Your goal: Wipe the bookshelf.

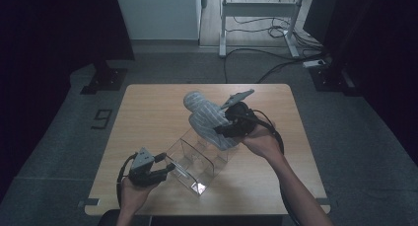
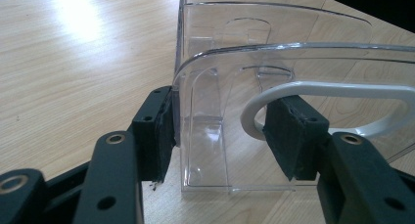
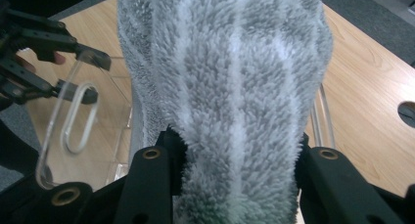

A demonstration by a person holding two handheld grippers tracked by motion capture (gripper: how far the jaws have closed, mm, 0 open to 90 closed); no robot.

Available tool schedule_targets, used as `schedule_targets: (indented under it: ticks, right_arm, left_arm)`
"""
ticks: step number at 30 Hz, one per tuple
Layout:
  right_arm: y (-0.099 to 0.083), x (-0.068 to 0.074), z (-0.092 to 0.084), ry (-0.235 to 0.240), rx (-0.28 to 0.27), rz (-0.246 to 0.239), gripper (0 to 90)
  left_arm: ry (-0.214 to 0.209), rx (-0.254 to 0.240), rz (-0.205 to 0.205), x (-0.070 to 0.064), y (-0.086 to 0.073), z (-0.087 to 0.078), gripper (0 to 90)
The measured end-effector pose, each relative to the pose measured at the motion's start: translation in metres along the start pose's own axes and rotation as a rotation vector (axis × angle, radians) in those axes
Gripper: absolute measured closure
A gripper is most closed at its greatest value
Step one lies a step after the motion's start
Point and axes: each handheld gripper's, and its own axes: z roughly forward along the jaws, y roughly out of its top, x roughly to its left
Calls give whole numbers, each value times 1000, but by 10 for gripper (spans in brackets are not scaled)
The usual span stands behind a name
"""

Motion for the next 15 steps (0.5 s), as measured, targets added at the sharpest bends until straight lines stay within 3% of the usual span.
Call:
schedule_targets:
  ticks: [10,15]
  right_arm:
    - [23,17,11,28,-4,-35,598]
    - [31,26,28,43,13,-57,599]
  left_arm:
    - [0,0,0,0,0,0,454]
    - [-2,-1,0,0,0,0,454]
